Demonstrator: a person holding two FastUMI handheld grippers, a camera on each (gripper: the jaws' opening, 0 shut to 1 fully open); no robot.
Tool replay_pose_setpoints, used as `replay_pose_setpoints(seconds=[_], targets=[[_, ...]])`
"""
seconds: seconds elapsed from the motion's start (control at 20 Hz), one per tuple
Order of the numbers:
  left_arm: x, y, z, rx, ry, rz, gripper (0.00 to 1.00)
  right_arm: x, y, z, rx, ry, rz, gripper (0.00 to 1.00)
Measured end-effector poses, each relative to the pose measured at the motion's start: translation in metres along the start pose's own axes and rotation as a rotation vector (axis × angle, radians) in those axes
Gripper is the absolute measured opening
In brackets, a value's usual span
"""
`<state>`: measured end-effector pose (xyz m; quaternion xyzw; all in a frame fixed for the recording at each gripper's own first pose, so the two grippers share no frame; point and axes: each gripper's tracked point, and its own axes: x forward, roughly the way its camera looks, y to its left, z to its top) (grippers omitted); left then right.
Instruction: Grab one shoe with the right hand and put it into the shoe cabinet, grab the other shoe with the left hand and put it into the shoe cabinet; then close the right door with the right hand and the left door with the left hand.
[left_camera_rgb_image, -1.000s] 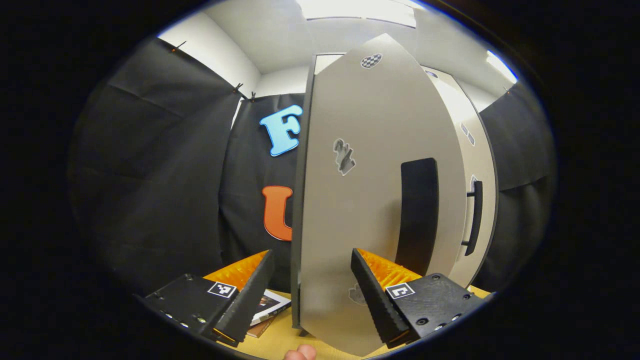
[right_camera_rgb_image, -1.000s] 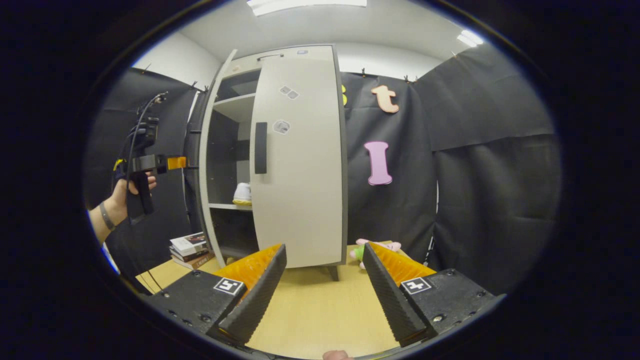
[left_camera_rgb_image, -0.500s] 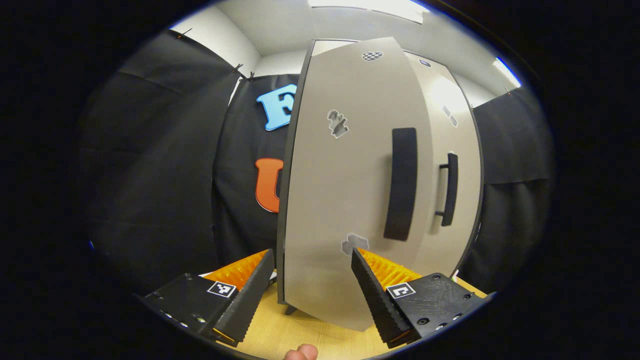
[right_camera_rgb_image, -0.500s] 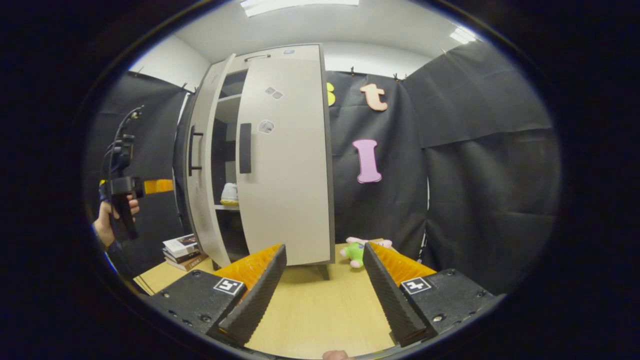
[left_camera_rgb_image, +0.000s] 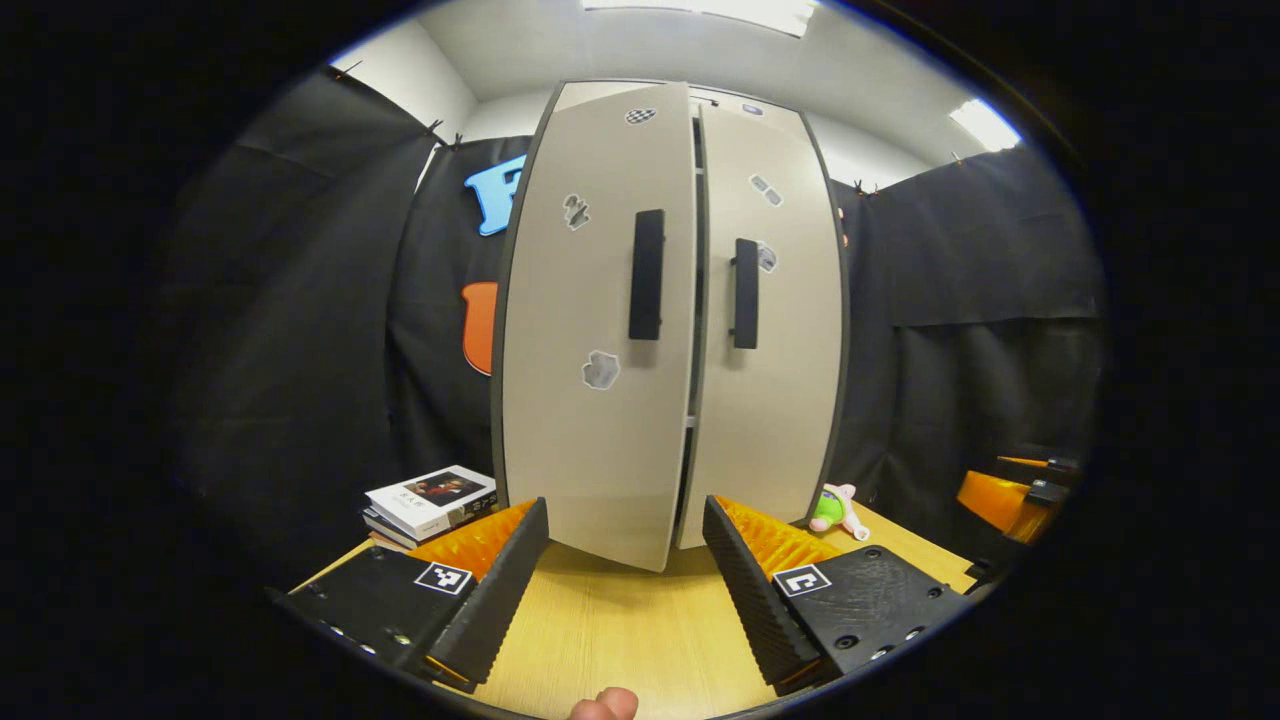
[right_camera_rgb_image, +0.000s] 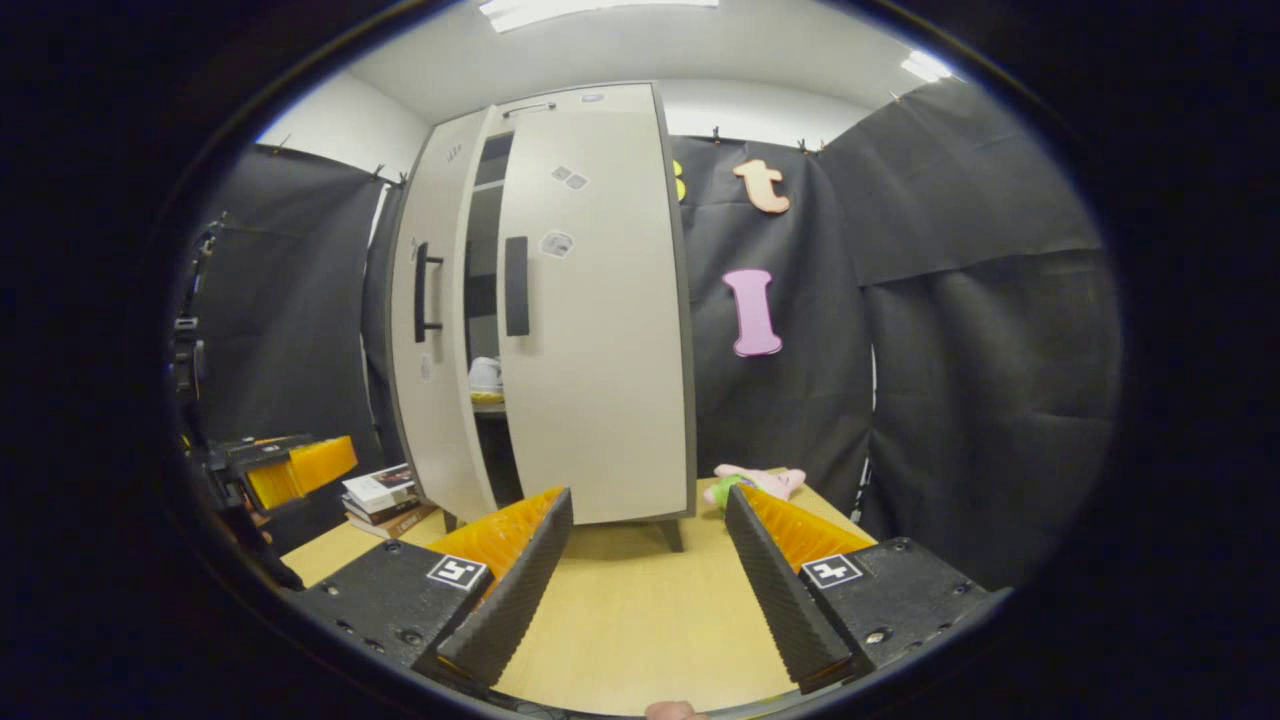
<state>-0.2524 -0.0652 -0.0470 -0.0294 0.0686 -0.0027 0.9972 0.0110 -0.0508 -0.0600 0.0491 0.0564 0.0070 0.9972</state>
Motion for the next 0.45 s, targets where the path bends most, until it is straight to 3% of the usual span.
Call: replay_pose_setpoints(seconds=[0.2,0.45], targets=[[-0.022,-0.020,0.001,0.032,-0.019,-0.041,0.93,-0.018,0.013,0.001,0.001,0.001,0.040,0.97],[-0.037,-0.021,0.011,-0.015,-0.051,-0.035,0.93,-0.030,0.014,0.008,-0.026,-0.042,0.038,0.99]])
